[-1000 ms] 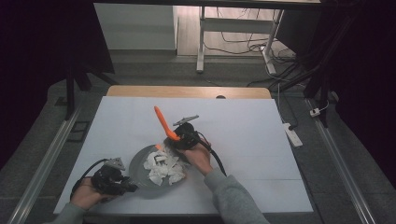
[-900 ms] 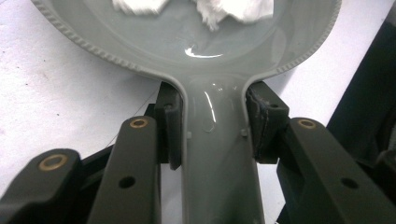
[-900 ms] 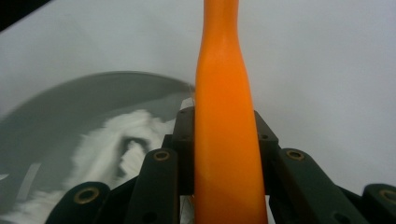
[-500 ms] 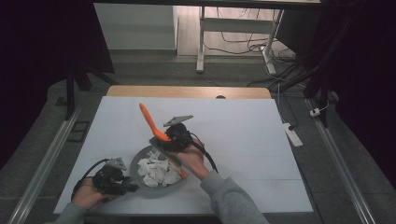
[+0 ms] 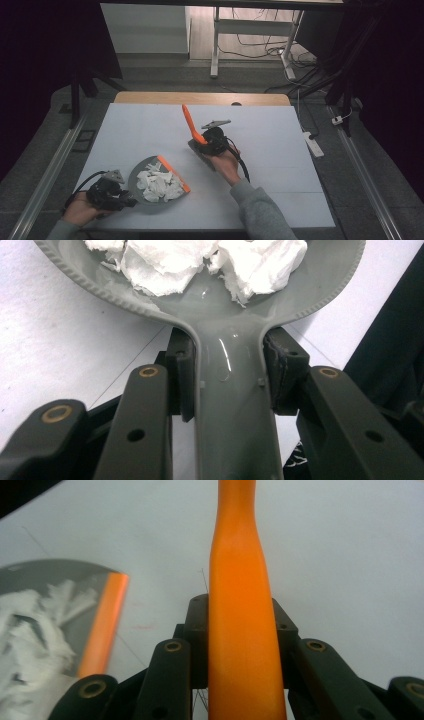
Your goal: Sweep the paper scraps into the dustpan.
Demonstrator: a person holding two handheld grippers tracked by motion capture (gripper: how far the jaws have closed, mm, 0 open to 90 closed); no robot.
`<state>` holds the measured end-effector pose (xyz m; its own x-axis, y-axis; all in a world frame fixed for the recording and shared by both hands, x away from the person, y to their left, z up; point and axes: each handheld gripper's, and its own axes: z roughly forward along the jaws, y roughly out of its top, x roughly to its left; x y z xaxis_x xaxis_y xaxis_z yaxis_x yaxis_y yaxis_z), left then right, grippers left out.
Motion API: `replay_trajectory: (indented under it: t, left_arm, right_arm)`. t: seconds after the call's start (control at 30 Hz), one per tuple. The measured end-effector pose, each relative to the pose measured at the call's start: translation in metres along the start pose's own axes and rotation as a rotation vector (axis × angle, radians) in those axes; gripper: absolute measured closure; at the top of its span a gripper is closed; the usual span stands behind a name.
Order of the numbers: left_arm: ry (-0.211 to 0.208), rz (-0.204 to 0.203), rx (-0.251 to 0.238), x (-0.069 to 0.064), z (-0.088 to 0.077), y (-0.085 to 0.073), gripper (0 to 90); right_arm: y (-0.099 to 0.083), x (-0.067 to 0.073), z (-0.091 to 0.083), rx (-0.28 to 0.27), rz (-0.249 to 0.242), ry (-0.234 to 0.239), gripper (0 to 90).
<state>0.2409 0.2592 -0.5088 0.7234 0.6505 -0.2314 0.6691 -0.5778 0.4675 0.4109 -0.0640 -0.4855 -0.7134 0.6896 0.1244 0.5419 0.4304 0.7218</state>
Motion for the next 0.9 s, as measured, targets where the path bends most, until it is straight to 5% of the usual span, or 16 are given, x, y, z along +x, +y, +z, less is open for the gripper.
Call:
replay_trajectory:
  t: [0.27, 0.67, 0.9]
  left_arm:
    - [-0.003, 0.009, 0.000, -0.003, 0.006, 0.005, 62.0]
    - [0.005, -0.008, -0.020, -0.006, 0.015, 0.013, 62.0]
    - [0.010, -0.020, -0.060, -0.005, 0.019, 0.013, 62.0]
  right_arm:
    - [-0.010, 0.010, 0.017, 0.040, -0.006, 0.025, 70.7]
    - [-0.008, 0.074, 0.028, 0.033, -0.033, 0.204, 70.7]
    - [0.000, 0.075, 0.017, -0.020, -0.064, 0.191, 70.7]
